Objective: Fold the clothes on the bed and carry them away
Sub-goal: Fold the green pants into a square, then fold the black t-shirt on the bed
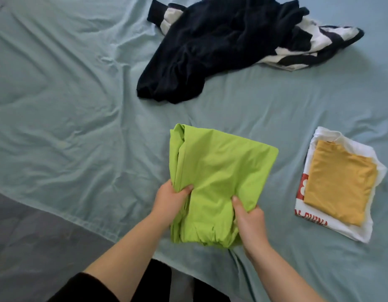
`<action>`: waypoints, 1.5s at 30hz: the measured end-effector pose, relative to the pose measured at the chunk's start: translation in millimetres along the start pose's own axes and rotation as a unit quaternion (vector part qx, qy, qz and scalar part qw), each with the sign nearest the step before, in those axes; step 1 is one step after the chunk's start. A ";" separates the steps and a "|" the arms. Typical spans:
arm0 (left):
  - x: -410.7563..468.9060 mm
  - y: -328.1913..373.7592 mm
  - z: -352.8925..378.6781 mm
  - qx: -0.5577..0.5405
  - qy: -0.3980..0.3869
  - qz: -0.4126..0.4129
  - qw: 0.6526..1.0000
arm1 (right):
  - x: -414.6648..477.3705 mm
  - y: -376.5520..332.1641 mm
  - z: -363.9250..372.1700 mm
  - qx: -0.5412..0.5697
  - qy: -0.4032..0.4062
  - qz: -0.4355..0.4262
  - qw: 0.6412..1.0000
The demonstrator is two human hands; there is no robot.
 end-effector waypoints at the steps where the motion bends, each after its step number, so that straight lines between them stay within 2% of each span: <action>1: 7.1 7.0 -27.6 0.003 0.004 0.002 1.000 | -7.2 -11.1 20.0 0.008 -0.045 0.005 0.999; 3: 25.9 23.5 -86.2 0.041 0.019 0.007 0.999 | -21.7 -33.6 66.9 0.039 -0.163 0.047 0.985; 5: 47.6 45.2 -143.5 0.104 0.035 0.022 0.994 | -31.1 -62.7 108.6 0.029 -0.229 0.043 0.972; 8: 78.6 81.4 -215.9 0.155 0.061 0.055 0.984 | -35.6 -109.5 164.8 0.059 -0.243 -0.005 0.968; 12: 122.4 106.0 -274.6 0.192 0.085 0.078 0.975 | -33.8 -141.4 234.2 0.073 -0.247 -0.017 0.966; 14: 140.9 98.0 -286.6 0.282 0.115 0.025 0.952 | -25.5 -135.6 259.8 -0.004 -0.260 -0.016 0.965; 16: 147.2 82.5 -285.3 0.368 0.130 -0.047 0.919 | -11.2 -122.4 272.4 -0.129 -0.264 -0.029 0.955; 17: 146.9 75.9 -278.3 0.396 0.129 -0.054 0.907 | -2.2 -116.9 271.7 -0.201 -0.247 -0.047 0.947; 19: 143.1 68.9 -252.1 0.437 0.115 -0.007 0.892 | 14.9 -114.0 257.7 -0.332 -0.191 -0.121 0.916; 20: 138.8 67.7 -235.2 0.448 0.106 0.026 0.888 | 21.8 -114.1 246.3 -0.391 -0.161 -0.172 0.890; 22: 125.3 68.0 -199.8 0.462 0.096 0.087 0.877 | 35.4 -111.0 219.1 -0.504 -0.118 -0.264 0.814; 23: 118.2 68.5 -180.6 0.469 0.090 0.115 0.871 | 44.8 -105.2 203.1 -0.548 -0.113 -0.281 0.779; 25: 106.1 71.1 -139.5 0.477 0.064 0.169 0.860 | 67.0 -91.1 165.3 -0.606 -0.119 -0.256 0.744; 28: 102.7 80.3 -78.9 0.446 -0.009 0.206 0.871 | 98.1 -78.9 112.8 -0.634 -0.117 -0.195 0.739; 31: 114.9 93.3 -22.7 0.398 -0.050 0.186 0.897 | 123.7 -72.6 81.0 -0.634 -0.117 -0.164 0.747; 33: 126.4 104.3 19.0 0.414 -0.064 0.175 0.891 | 140.4 -70.8 66.9 -0.631 -0.129 -0.160 0.748; 37: 159.4 132.8 88.9 0.424 -0.047 0.070 0.902 | 178.1 -69.4 39.3 -0.599 -0.135 -0.152 0.775; 41: 192.2 175.1 141.5 0.411 -0.031 0.010 0.911 | 228.8 -85.8 14.4 -0.578 -0.110 -0.172 0.790; 45: 219.4 190.1 166.3 0.365 -0.038 -0.100 0.925 | 274.6 -109.8 6.1 -0.588 -0.122 -0.241 0.762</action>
Point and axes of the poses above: each hand's wrist, its own x-axis towards the middle knuckle, its own z-axis out of the palm, y = z × x, the point moved 5 cm from there along x, towards the middle knuckle, and after that the axes turned 2 degrees about -z, right-handed, at the moved point
